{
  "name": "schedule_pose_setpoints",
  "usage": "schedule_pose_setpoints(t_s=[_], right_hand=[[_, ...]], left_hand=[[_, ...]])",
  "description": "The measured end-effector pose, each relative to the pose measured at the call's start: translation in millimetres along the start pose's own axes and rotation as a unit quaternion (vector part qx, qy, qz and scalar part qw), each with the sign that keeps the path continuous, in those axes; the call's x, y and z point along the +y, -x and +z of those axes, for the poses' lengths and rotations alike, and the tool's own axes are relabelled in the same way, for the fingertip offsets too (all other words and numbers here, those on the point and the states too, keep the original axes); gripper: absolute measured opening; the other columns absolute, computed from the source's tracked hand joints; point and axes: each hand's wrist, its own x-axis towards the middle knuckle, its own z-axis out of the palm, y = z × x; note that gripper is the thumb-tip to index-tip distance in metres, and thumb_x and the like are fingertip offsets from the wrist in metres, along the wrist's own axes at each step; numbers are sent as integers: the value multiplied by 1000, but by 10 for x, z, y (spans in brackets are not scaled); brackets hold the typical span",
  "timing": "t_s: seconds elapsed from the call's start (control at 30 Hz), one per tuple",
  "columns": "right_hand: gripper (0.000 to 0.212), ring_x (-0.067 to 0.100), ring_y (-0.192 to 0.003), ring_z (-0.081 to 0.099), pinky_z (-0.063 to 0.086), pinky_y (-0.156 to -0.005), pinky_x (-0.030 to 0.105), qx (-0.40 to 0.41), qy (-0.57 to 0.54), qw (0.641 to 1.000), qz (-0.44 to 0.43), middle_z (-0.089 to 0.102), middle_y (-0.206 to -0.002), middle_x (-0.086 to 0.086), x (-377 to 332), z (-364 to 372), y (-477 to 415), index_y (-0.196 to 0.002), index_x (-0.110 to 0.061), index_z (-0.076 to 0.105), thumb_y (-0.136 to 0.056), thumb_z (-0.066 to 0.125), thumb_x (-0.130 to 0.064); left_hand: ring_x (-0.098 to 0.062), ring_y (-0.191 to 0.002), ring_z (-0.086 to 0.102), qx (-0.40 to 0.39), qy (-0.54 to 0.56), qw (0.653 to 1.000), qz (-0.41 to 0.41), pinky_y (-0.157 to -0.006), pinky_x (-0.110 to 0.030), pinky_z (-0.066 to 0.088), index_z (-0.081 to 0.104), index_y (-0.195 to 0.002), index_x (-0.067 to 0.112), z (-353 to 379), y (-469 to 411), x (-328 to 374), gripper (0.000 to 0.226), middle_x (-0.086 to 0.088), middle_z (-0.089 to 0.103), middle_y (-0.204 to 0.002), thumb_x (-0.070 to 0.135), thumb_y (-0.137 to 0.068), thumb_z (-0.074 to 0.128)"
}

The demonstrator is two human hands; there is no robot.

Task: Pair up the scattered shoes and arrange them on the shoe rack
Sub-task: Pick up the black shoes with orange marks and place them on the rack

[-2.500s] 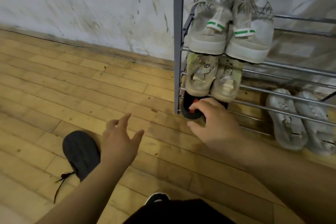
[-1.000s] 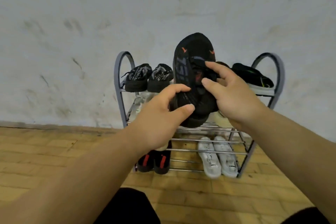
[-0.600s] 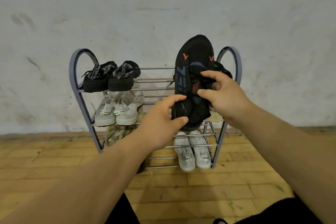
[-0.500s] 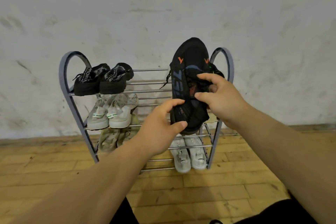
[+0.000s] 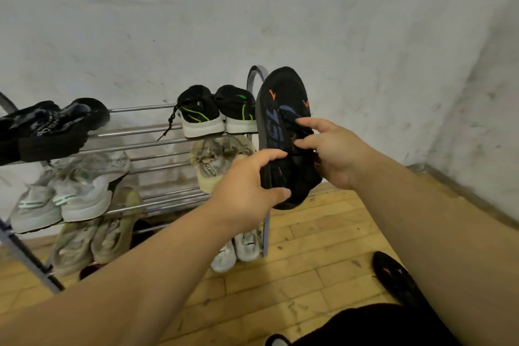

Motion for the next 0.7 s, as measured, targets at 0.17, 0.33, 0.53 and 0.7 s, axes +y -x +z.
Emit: schedule_pose_setpoints(t_s=[0.17,0.33,0.53,0.7], right_hand=[[45,29,-110,69,56,-98,44,23,88,995,34,70,-119,11,455,-770,107,-132,-29,61,-96,61,-2],[44,20,-101,72,53,-87,35,72,116,985,101,72,-115,8,1077,-1438,155,-130,-33,61,-95,66,-7],[41,20,-103,64,55,-87,36,164,206,946,187,63,-123,3,2069,-2245,113,-131,-28,59,-93,72,-23],[58,25,-103,55,49,-82,35,125,370,863,321,50,-137,8,3088,-2706,175,-142,-31,49,-90,73,-30]], left_hand=[[-14,-118,63,-87,15,996,-15,-99,-34,56,56,-138,43,626,-181,-52,69,5,60,-136,18,-81,84],[-12,-113,64,-167,38,983,-60,-82,-15,52,53,-144,35,1365,-222,-225,70,7,64,-135,9,-85,81],[-12,-122,59,-200,32,973,-113,-83,-17,48,53,-143,39,1961,-142,-634,71,10,59,-139,10,-85,81],[-16,-124,58,-219,9,965,-147,-101,-34,52,54,-139,44,2259,-130,-933,69,11,59,-136,14,-84,82]])
